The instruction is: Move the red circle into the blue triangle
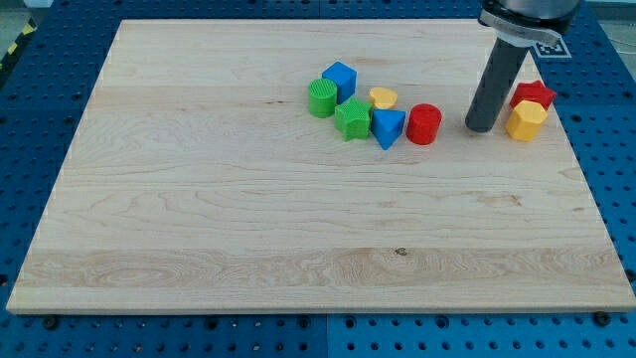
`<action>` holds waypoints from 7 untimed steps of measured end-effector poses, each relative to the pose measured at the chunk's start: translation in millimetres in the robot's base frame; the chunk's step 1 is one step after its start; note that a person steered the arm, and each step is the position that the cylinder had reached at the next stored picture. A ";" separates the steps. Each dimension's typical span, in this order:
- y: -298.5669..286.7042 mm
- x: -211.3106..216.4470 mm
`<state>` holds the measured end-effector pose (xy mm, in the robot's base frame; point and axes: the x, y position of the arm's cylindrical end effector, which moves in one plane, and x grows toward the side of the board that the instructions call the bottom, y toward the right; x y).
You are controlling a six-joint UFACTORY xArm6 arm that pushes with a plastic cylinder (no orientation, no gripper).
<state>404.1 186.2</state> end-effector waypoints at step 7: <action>-125.5 -18.5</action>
